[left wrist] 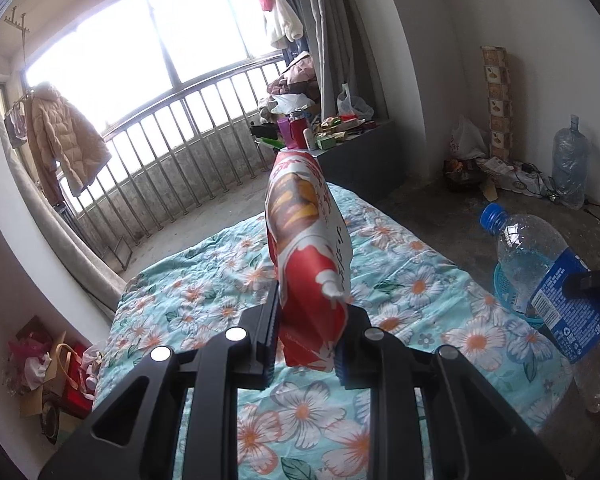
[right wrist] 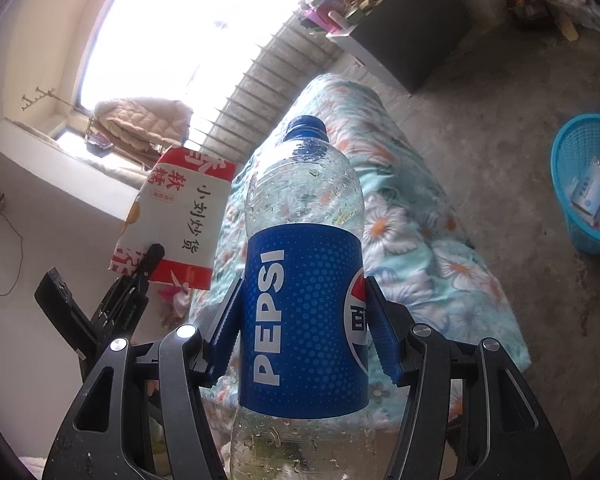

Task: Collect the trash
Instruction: 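Carry the snack bag and Pepsi bottle to the wastebasket and release both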

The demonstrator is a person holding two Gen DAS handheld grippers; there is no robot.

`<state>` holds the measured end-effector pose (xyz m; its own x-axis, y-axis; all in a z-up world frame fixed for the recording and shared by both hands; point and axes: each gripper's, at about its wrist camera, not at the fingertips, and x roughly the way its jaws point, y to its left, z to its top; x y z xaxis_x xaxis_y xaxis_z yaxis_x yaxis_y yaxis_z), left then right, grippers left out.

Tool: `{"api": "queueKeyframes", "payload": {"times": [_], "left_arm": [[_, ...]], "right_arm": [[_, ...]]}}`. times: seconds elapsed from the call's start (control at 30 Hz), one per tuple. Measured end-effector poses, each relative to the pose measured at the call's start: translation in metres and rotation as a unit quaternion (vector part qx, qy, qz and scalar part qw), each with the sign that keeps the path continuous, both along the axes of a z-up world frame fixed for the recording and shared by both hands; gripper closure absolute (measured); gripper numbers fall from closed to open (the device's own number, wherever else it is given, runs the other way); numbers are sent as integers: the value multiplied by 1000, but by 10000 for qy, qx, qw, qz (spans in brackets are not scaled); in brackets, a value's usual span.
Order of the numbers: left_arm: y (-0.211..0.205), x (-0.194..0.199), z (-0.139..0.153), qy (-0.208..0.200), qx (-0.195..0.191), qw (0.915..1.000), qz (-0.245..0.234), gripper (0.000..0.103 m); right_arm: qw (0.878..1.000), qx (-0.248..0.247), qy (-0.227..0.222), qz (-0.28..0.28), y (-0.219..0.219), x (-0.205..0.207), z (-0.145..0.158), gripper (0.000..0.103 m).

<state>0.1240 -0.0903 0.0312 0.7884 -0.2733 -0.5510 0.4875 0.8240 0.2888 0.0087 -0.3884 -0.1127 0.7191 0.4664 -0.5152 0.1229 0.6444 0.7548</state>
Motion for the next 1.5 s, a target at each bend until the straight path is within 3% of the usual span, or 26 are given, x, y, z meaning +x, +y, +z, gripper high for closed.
{"api": "queueKeyframes", "payload": {"times": [0.27,0.4,0.47,0.6,0.87,1.0,1.13,1.17,1.2,1.27,1.33,1.37,1.43,1.5], "left_arm": [[-51,-1,2,275,-95,9971,-704,81],[-90,9,3,739,-278,9890,-1253,81],[-114,16,0,1170,-418,9798,-1568,81],[-170,30,-19,2161,-584,9529,-2046,81],[-286,40,-93,3377,64,9099,-2410,80],[-340,46,-123,3613,339,8993,-2440,80],[-393,57,-143,3726,420,8946,-2429,79],[-405,60,-150,3780,371,8918,-2460,72],[-420,63,-160,3857,335,8884,-2467,49],[-437,68,-181,4044,311,8821,-2397,31],[-444,68,-198,4216,280,8796,-2184,31],[-444,67,-203,4351,213,8745,-2132,31],[-437,65,-207,4558,67,8636,-2153,31],[-428,64,-204,4575,-24,8612,-2213,31]], "right_arm": [[9968,102,-27,-798,-53,-28,1,48],[9882,163,8,-1521,-90,-55,-2,48],[9824,243,85,-1850,-106,-69,-8,48],[9702,433,311,-2363,-131,-90,-26,48],[9525,829,833,-2811,-167,-93,-70,48],[9464,1046,1062,-2865,-195,-80,-88,48],[9451,1069,1102,-2886,-233,-56,-97,45],[9431,1112,1146,-2918,-244,-49,-104,44],[9403,1112,1209,-2980,-255,-43,-112,43],[9330,855,1410,-3199,-274,-34,-131,34],[9163,468,1868,-3511,-279,-35,-144,34],[9106,548,1940,-3608,-278,-40,-152,34],[9086,859,1782,-3678,-271,-53,-160,34],[9070,782,1731,-3759,-259,-67,-159,34]]}}
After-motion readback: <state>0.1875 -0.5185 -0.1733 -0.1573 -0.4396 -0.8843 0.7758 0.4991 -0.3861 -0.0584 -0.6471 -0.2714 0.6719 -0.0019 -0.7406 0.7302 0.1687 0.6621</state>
